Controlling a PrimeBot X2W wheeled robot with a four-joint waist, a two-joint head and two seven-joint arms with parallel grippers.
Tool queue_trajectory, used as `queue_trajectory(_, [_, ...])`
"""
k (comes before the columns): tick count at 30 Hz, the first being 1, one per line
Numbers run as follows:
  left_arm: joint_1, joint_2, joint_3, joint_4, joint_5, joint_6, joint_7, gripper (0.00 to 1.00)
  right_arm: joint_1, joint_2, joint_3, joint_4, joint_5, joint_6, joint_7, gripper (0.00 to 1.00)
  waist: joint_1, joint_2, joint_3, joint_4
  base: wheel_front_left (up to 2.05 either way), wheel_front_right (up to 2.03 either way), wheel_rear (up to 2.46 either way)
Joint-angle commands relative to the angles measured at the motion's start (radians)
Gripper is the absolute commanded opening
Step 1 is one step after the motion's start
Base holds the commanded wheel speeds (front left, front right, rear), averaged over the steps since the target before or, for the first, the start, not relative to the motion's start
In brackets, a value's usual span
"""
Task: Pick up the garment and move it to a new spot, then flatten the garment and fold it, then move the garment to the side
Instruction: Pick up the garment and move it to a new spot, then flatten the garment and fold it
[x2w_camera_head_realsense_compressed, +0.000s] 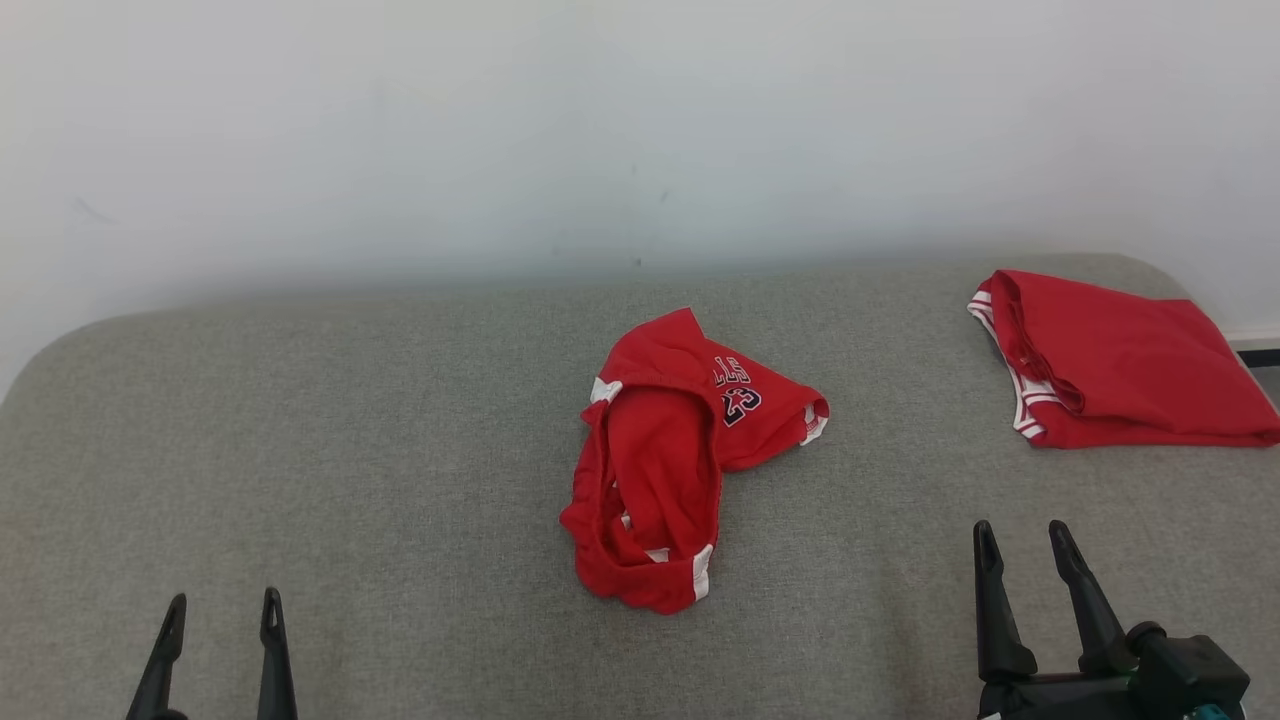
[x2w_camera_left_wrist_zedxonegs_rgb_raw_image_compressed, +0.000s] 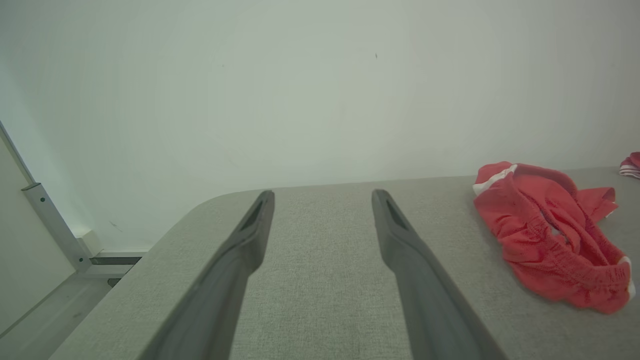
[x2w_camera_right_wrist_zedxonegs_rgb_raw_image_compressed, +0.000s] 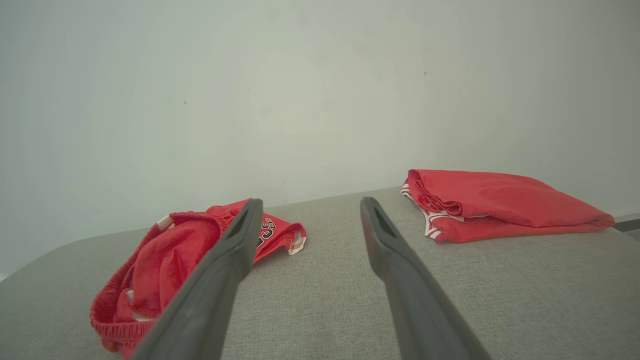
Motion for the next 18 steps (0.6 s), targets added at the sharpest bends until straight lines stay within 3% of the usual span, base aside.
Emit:
queue_trajectory(1, [0.015,-0.002,0.005,0.003,0.026,0.001,-0.003,1.0,0.011,0.005,-0.001,0.0,0.0,-0.003,0.0,1.0,0.0001,0.0,-0.004,-0.001,0.0,0.0,0.0])
queue_trajectory(18, [0.061,-0.047,0.063,-0.007,0.12,-0.02,-0.003,1.0,0.046,0.016,0.001,0.015,-0.01,-0.003,0.0,1.0,0.0001,0.0,-0.024,-0.001,0.0,0.0,0.0])
